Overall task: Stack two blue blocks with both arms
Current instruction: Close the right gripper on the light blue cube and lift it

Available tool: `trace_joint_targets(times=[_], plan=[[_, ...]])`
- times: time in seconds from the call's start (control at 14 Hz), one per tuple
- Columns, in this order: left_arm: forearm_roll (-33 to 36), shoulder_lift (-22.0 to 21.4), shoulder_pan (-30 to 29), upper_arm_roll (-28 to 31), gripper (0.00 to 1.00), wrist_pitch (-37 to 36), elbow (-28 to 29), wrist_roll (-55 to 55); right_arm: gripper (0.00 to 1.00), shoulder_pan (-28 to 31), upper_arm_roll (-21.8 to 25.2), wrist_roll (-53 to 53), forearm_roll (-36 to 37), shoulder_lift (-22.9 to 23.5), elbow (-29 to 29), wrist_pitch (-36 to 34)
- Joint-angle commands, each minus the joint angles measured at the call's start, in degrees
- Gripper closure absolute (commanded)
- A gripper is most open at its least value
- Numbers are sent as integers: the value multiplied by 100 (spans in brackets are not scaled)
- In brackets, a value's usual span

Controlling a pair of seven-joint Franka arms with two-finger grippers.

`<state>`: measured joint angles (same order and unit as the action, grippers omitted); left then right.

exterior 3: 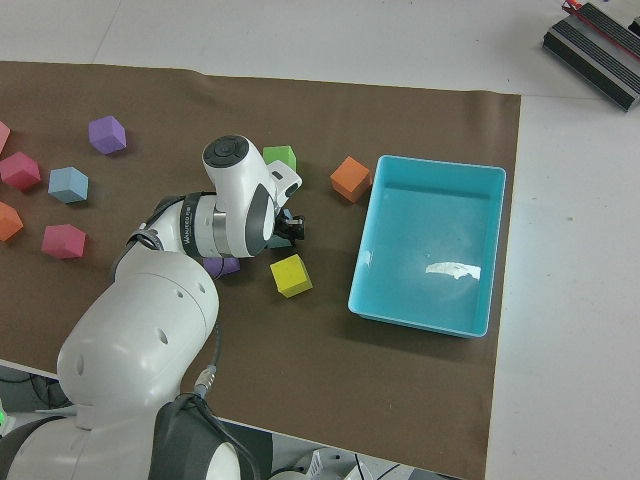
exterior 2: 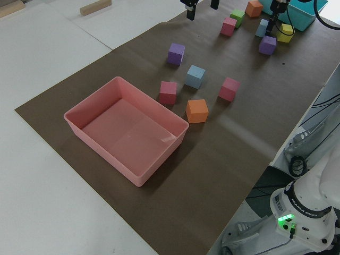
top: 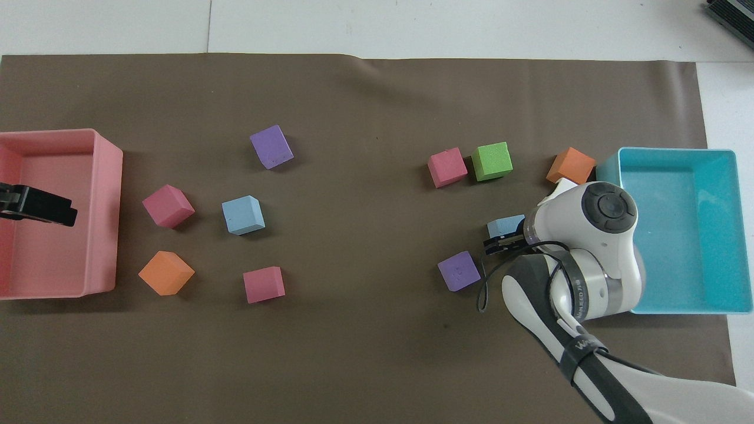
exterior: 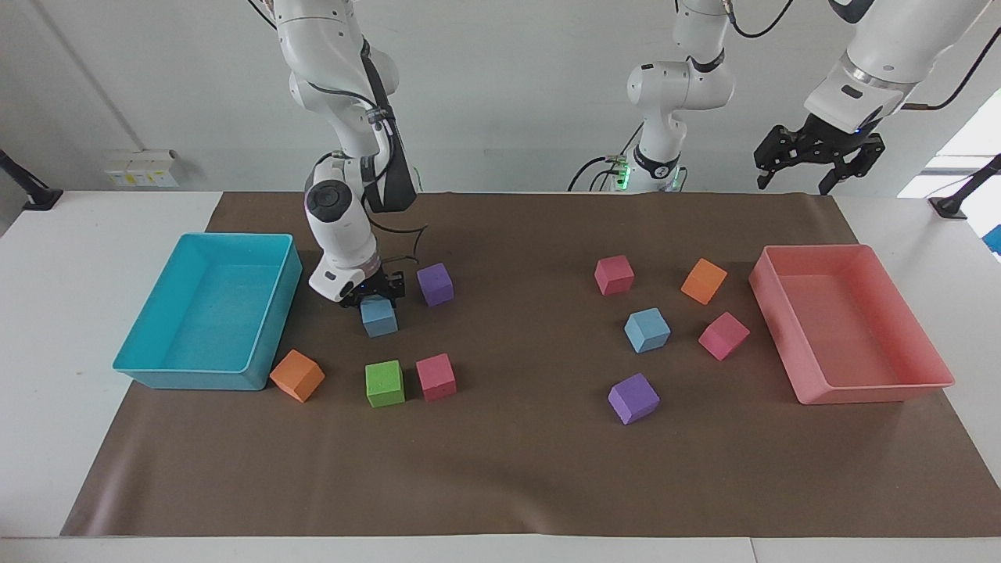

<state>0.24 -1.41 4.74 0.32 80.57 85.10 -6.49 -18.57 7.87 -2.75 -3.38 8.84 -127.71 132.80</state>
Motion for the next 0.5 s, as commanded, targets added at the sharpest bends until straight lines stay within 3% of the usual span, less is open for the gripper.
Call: trace_joint_targets(times=[0.0,0.43], plan=[[-59,-140,-104,-59,0,3,138,34,100,47,-5,-182,-128,38,17,62],[-59,-140,-104,-59,0,-6,138,34,100,161,13,-129,-128,-426,571,-736]])
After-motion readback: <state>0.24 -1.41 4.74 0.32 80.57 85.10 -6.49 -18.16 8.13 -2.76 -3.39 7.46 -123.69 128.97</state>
